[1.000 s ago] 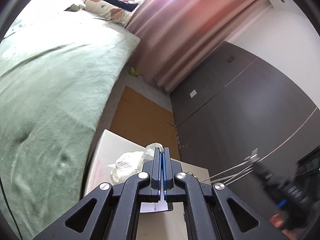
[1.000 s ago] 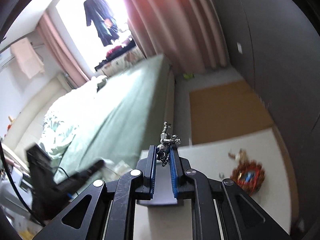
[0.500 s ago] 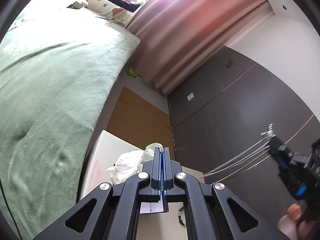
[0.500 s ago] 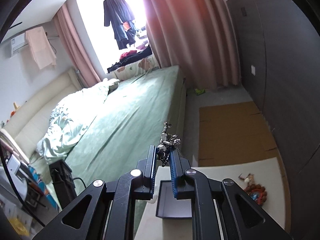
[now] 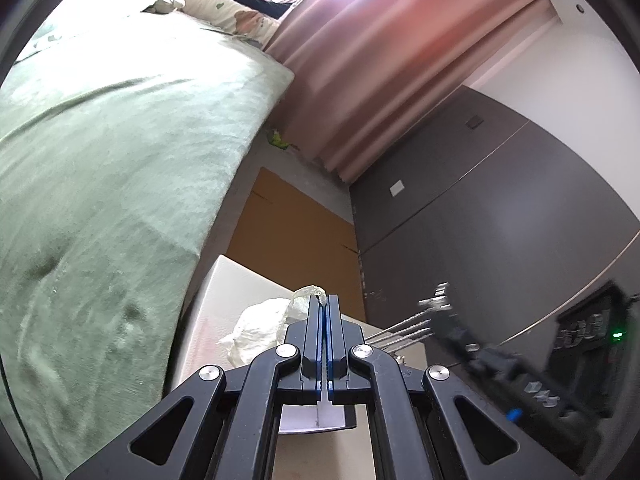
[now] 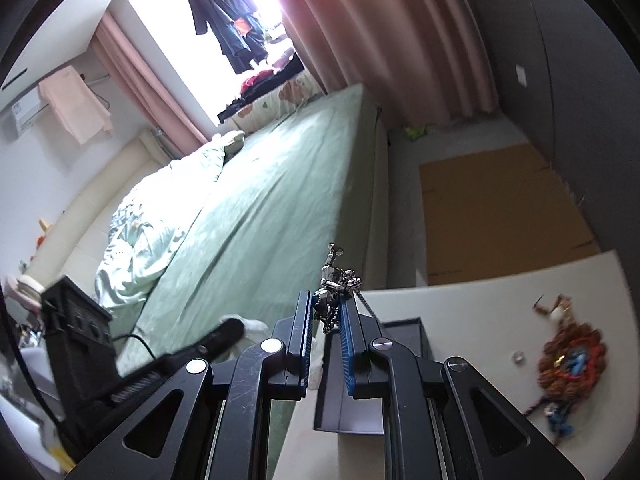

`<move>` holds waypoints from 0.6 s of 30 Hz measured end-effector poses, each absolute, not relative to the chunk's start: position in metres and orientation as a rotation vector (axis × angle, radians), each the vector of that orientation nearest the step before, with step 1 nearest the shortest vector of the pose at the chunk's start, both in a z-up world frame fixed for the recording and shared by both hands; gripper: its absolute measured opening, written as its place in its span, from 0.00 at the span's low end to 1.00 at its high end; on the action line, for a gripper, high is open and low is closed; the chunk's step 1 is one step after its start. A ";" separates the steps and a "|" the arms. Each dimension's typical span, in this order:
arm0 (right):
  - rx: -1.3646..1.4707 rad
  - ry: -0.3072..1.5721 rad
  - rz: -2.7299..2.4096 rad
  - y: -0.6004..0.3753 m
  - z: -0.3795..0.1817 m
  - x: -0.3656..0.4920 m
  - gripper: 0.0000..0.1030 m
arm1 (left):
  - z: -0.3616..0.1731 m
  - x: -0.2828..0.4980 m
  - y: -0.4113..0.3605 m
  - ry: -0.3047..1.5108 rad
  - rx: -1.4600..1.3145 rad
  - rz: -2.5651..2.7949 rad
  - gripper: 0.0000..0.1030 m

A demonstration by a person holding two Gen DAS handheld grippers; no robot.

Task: Organize jewelry
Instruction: 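Lower the silver charm into the black box with the right tool and release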

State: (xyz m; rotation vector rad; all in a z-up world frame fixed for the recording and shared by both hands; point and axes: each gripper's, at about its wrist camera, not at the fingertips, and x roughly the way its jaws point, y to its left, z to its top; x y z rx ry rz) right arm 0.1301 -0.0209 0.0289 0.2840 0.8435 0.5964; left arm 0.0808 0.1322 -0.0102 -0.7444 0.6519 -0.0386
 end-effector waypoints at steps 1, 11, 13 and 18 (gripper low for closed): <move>0.296 0.876 0.586 -0.021 0.020 0.136 0.14 | -0.012 0.082 0.132 0.655 -0.741 -0.034 0.00; 0.246 1.038 0.535 -0.025 -0.033 0.149 0.26 | -0.021 0.089 0.131 0.681 -0.723 -0.015 0.00; 0.276 1.021 0.530 -0.038 -0.028 0.146 0.42 | -0.021 0.089 0.128 0.683 -0.718 -0.022 0.00; 0.341 0.966 0.465 -0.077 -0.012 0.133 0.58 | -0.018 0.090 0.115 0.682 -0.694 -0.058 0.00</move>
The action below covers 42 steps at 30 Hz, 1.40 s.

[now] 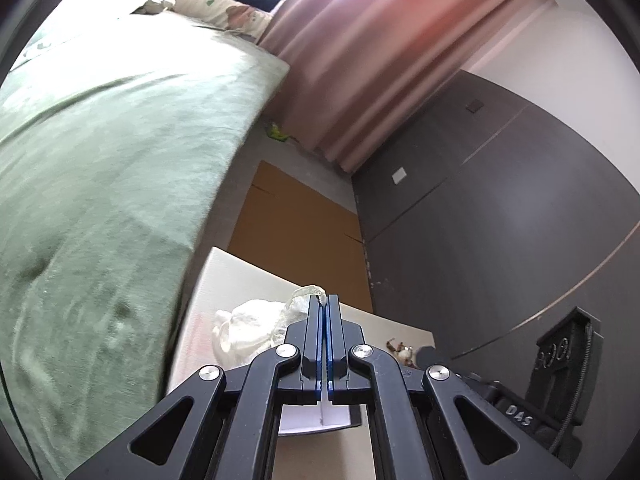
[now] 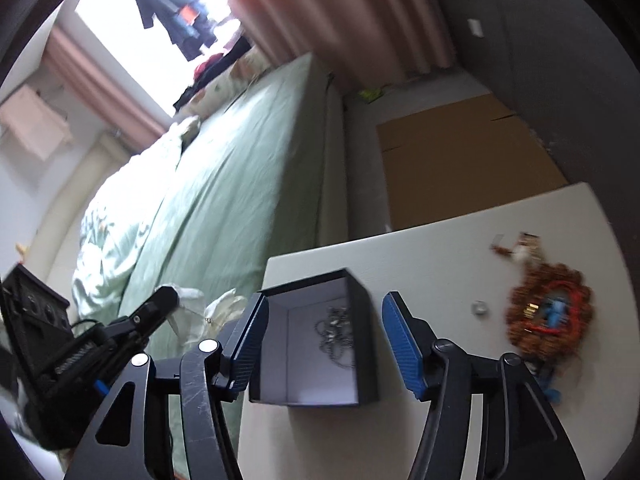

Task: Organize jewelry
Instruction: 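Lower the silver charm into the black box with the right tool and release, then open the left tool over the box and return to the jewelry pile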

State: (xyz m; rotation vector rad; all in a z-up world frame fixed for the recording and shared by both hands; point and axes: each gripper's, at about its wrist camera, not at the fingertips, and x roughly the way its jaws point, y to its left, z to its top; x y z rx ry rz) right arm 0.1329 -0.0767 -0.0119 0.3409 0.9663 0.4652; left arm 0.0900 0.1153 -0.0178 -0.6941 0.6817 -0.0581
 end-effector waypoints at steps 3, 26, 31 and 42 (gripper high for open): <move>0.381 0.967 0.431 -0.102 -0.010 0.123 0.58 | -0.018 0.093 0.106 0.686 -0.690 -0.082 0.00; 0.458 0.960 0.267 -0.198 -0.023 0.088 0.58 | -0.051 0.129 0.047 0.779 -0.588 -0.090 0.00; 0.478 0.973 0.268 -0.208 -0.027 0.091 0.58 | -0.063 0.136 0.049 0.774 -0.632 -0.039 0.02; 0.536 0.983 0.229 -0.235 -0.033 0.092 0.58 | -0.066 0.138 0.038 0.807 -0.607 -0.032 0.75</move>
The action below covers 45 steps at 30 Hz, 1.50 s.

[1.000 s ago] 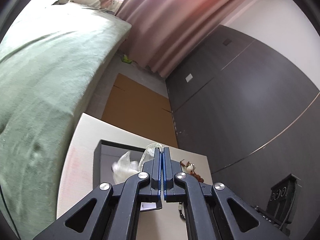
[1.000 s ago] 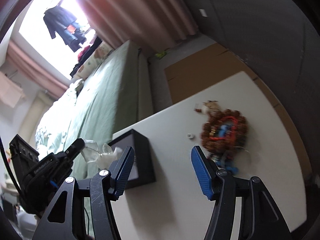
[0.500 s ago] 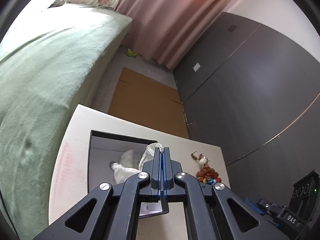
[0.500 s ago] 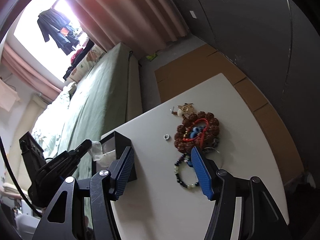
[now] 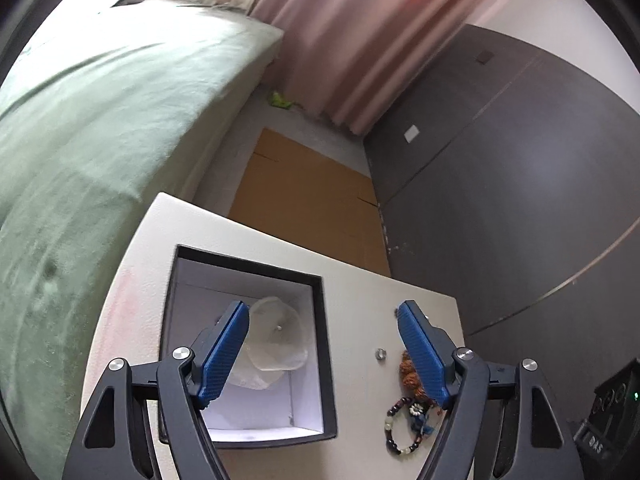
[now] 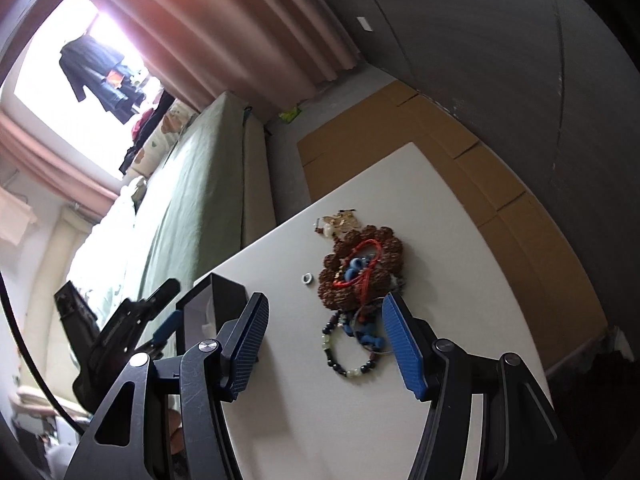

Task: Organize jewelry
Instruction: 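Open the left tool over the box and return to the jewelry pile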

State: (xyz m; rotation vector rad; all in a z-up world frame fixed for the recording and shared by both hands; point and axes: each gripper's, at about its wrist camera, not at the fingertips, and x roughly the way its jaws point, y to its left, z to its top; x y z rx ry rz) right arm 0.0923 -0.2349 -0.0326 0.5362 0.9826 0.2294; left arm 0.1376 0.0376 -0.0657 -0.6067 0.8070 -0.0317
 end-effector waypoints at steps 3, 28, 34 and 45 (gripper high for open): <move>0.560 0.991 0.209 -0.243 -0.035 0.093 0.58 | -0.066 0.134 0.031 0.817 -0.619 -0.047 0.75; 0.732 1.027 0.084 -0.308 -0.055 0.098 0.58 | -0.087 0.145 -0.112 0.928 -0.371 -0.264 0.53; 0.763 1.019 0.074 -0.323 -0.055 0.095 0.58 | -0.101 0.142 -0.148 0.960 -0.274 -0.295 0.40; 0.782 1.019 0.065 -0.334 -0.057 0.091 0.58 | -0.107 0.136 -0.179 0.928 -0.090 -0.231 0.34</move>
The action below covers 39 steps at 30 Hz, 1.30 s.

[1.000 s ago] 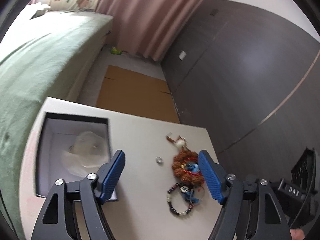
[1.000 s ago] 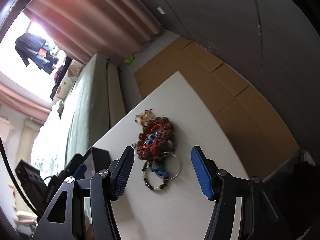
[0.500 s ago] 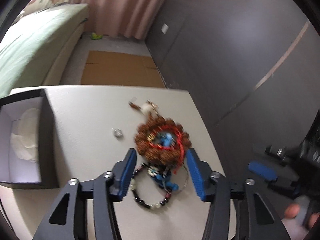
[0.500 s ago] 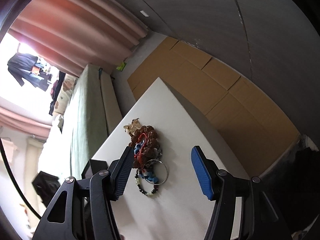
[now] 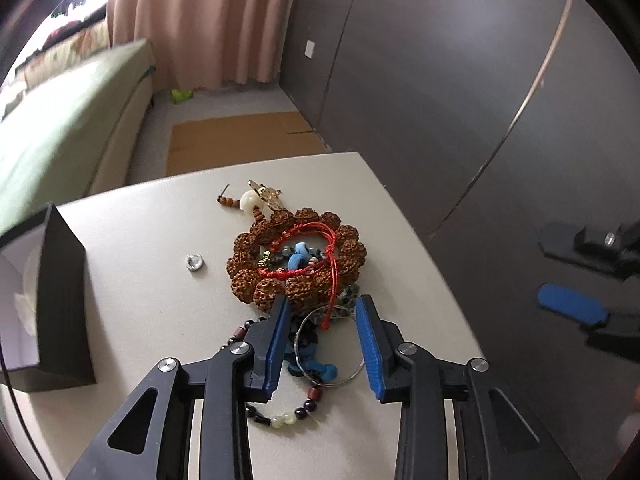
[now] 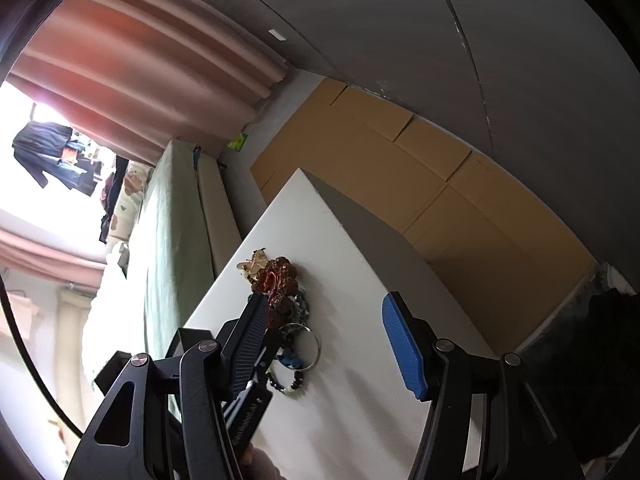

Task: Organize jewelry
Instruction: 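Open the left tool over the box and return to the jewelry pile, then grasp the red string bracelet with the left tool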

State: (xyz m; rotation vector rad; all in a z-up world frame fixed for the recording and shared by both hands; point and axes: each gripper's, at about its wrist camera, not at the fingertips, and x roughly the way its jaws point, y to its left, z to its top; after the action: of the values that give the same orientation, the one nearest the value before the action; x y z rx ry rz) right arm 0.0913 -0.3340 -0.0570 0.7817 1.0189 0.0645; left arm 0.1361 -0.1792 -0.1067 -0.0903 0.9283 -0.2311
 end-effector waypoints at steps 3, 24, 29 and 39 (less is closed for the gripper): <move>0.784 1.020 0.067 -0.334 -0.058 0.091 0.58 | -0.108 0.131 -0.188 0.912 0.002 -0.179 0.34; 0.730 1.058 0.089 -0.314 -0.060 0.094 0.58 | -0.084 0.132 -0.132 0.858 -0.169 -0.203 0.03; 0.682 1.085 0.103 -0.303 -0.064 0.099 0.58 | -0.069 0.129 -0.113 0.830 -0.249 -0.221 0.03; 0.458 1.202 0.147 -0.248 -0.086 0.115 0.58 | -0.038 0.125 -0.069 0.758 -0.363 -0.214 0.03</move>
State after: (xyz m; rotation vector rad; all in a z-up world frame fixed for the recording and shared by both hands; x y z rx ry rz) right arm 0.1153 -0.2475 -0.0862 0.4580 1.2018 0.1472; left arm 0.1249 -0.0691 -0.0380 -0.3633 0.7576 -0.2140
